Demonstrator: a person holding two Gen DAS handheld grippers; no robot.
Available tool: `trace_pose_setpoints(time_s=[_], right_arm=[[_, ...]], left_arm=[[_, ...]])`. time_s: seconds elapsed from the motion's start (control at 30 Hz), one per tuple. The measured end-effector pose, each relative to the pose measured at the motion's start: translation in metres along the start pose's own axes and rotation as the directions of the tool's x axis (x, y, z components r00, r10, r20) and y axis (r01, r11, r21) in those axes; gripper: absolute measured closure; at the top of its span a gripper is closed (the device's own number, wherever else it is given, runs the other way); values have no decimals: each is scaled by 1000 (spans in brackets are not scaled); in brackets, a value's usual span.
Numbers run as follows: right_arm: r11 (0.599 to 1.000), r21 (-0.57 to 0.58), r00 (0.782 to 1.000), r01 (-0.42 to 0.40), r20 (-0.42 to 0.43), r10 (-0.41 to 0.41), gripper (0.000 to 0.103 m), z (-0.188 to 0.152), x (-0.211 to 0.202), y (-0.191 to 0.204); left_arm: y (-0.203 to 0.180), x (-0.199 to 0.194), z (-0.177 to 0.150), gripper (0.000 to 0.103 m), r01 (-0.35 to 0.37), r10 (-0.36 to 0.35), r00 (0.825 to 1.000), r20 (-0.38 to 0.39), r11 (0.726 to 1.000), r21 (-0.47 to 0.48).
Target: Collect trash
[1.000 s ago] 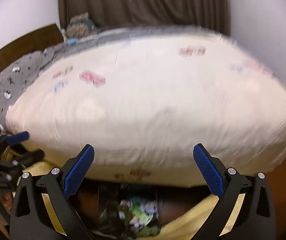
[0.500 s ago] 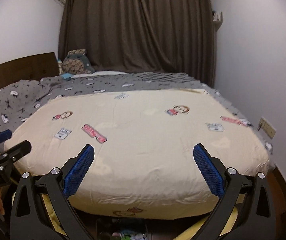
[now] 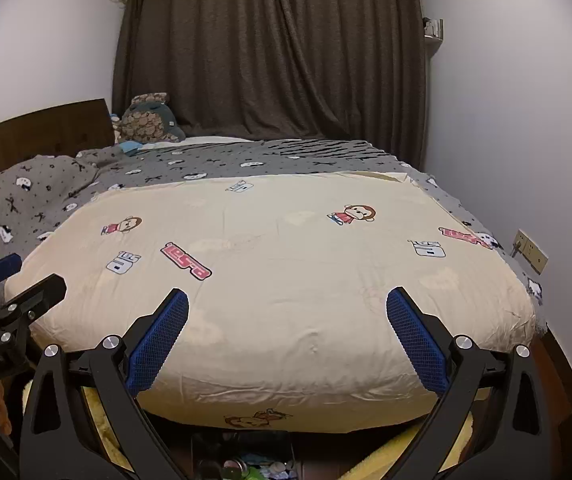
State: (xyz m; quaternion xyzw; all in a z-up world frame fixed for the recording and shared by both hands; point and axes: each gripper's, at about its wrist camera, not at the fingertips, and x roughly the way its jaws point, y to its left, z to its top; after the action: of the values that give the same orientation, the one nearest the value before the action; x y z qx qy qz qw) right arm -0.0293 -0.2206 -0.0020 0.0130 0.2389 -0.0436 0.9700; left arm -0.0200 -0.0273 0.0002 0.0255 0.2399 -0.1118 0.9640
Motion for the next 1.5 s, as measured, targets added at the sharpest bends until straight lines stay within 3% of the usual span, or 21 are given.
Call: trace_pose_setpoints(time_s=[1.5], right_arm=[[1000,10,1000,7,4,-7,3,0,-5,1]], left_arm=[[5,-6,5,8,-13,13,1000,26,1000,-13]])
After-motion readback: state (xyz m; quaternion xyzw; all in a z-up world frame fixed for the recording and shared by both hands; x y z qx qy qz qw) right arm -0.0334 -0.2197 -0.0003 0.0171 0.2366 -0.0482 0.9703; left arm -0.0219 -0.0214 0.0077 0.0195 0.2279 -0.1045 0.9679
